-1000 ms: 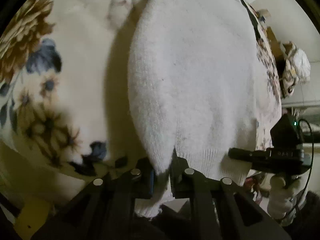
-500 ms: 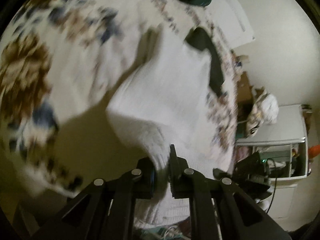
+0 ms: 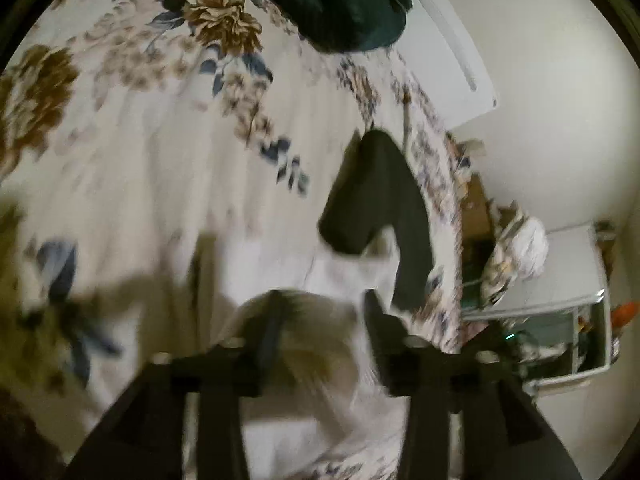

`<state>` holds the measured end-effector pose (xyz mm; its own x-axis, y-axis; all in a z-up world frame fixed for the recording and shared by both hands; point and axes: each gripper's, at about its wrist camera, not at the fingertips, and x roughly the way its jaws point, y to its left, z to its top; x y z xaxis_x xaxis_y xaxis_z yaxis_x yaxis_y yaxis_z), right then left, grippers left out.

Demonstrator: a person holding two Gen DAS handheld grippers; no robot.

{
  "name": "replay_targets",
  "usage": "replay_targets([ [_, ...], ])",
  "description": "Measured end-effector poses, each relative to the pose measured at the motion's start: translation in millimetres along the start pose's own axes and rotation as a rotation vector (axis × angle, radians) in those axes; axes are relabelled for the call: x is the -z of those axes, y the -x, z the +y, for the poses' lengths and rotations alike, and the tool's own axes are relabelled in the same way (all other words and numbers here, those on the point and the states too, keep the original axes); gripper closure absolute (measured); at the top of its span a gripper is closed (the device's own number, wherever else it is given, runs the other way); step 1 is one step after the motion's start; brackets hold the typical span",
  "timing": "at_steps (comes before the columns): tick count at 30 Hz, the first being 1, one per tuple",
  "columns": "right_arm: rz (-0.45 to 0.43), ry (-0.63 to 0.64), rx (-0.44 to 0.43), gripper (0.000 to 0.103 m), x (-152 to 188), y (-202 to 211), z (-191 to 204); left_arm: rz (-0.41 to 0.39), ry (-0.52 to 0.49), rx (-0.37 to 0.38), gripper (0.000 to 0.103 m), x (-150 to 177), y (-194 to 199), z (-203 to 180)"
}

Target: Fold small clothes

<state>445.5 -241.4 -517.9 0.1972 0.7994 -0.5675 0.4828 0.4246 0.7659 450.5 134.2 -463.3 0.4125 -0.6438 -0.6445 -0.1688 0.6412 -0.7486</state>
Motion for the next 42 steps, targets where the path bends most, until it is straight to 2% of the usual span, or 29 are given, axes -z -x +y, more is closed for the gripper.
replay_targets([
  [2, -0.025, -0.016, -0.055, 0.061, -14, -3, 7, -0.022, 0.024, 0.015, 0.051, -15, 0, 7],
  [4, -0.051, -0.011, -0.108, 0.053, -24, 1, 14, -0.034, 0.032, 0.005, 0.051, -24, 1, 13],
  [5, -0.062, -0.003, -0.099, 0.052, -26, -1, 18, -0.040, 0.029, -0.013, 0.051, -27, 3, 16],
  [8, -0.100, 0.104, 0.021, 0.051, -25, 8, 34, -0.047, -0.004, -0.075, 0.051, -18, 8, 21],
  [10, -0.116, 0.213, 0.141, 0.051, -17, 13, 45, -0.033, -0.053, -0.128, 0.051, -8, 8, 18],
  [13, -0.118, 0.370, 0.317, 0.051, 6, 11, 54, 0.021, -0.161, -0.187, 0.051, 15, -5, 4],
  [15, -0.101, 0.430, 0.375, 0.051, 14, 6, 56, 0.069, -0.241, -0.223, 0.051, 27, -23, -9],
  [17, -0.075, 0.472, 0.437, 0.052, 18, -4, 52, 0.109, -0.333, -0.294, 0.053, 40, -46, -22],
  [18, -0.069, 0.477, 0.454, 0.056, 19, -9, 48, 0.120, -0.371, -0.316, 0.055, 44, -58, -25],
  [19, -0.071, 0.474, 0.482, 0.077, 18, -12, 44, 0.121, -0.407, -0.360, 0.076, 48, -68, -27],
  [20, -0.076, 0.468, 0.510, 0.096, 17, -15, 40, 0.135, -0.418, -0.395, 0.091, 49, -77, -25],
  [22, -0.119, 0.447, 0.515, 0.098, 14, -11, 41, 0.121, -0.381, -0.384, 0.094, 46, -74, -18],
  [24, -0.179, 0.443, 0.517, 0.099, 13, 0, 46, 0.050, -0.348, -0.369, 0.095, 39, -51, -15],
  [26, -0.234, 0.427, 0.484, 0.099, 12, 16, 52, -0.013, -0.331, -0.365, 0.095, 33, -27, -14],
  [30, -0.303, 0.429, 0.462, 0.100, 0, 28, 67, -0.037, -0.272, -0.388, 0.095, 17, -19, 5],
  [32, -0.304, 0.406, 0.485, 0.100, -11, 22, 66, 0.003, -0.219, -0.372, 0.095, 6, -32, 21],
  [34, -0.261, 0.383, 0.553, 0.100, -26, 4, 56, 0.042, -0.164, -0.338, 0.092, 0, -42, 32],
  [35, -0.230, 0.366, 0.569, 0.099, -31, -2, 50, 0.076, -0.133, -0.294, 0.091, -2, -45, 35],
  [37, -0.172, 0.325, 0.542, 0.098, -33, -5, 38, 0.102, -0.117, -0.292, 0.082, 1, -38, 33],
  [39, -0.161, 0.317, 0.497, 0.087, -24, 4, 32, 0.092, -0.118, -0.268, 0.078, 12, -16, 28],
  [41, -0.157, 0.314, 0.470, 0.069, -4, 18, 22, 0.066, -0.104, -0.265, 0.065, 34, 14, 30],
  [42, -0.150, 0.311, 0.463, 0.067, 8, 26, 15, 0.056, -0.098, -0.267, 0.054, 50, 29, 34],
])
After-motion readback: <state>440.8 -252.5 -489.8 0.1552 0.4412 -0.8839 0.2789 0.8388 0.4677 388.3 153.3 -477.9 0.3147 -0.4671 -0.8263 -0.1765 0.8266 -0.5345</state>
